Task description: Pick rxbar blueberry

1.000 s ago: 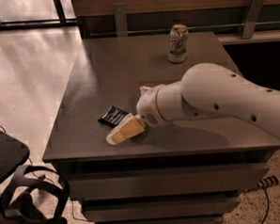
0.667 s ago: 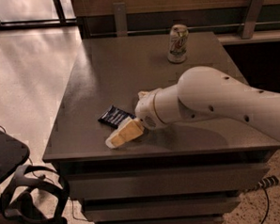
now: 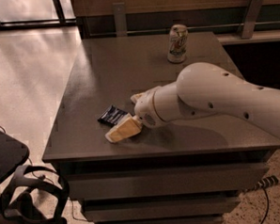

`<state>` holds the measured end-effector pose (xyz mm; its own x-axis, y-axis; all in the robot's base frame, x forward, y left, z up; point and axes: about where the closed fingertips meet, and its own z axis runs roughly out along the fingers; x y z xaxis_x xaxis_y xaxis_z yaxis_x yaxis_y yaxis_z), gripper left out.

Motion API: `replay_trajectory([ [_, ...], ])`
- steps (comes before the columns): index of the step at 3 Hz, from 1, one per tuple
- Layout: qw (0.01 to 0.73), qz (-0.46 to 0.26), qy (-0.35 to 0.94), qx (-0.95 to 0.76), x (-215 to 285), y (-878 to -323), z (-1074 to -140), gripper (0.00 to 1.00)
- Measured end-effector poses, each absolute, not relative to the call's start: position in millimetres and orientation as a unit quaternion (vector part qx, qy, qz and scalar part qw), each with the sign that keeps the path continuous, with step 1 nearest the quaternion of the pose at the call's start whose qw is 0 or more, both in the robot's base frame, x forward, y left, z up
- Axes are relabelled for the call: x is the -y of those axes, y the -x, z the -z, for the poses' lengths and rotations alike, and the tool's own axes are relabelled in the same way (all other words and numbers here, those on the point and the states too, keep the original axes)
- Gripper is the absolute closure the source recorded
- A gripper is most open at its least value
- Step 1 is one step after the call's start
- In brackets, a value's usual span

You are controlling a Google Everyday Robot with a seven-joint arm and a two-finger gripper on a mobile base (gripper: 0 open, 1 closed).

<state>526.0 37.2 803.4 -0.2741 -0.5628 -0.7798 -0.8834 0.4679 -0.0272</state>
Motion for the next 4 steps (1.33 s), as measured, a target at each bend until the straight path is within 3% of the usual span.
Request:
replay_trajectory([
  [1, 0.377, -0.213, 0.470, -0.769, -37, -526, -808, 0.96],
  [4, 0.382, -0.220, 0.480, -0.758, -43, -530, -821, 1.00],
])
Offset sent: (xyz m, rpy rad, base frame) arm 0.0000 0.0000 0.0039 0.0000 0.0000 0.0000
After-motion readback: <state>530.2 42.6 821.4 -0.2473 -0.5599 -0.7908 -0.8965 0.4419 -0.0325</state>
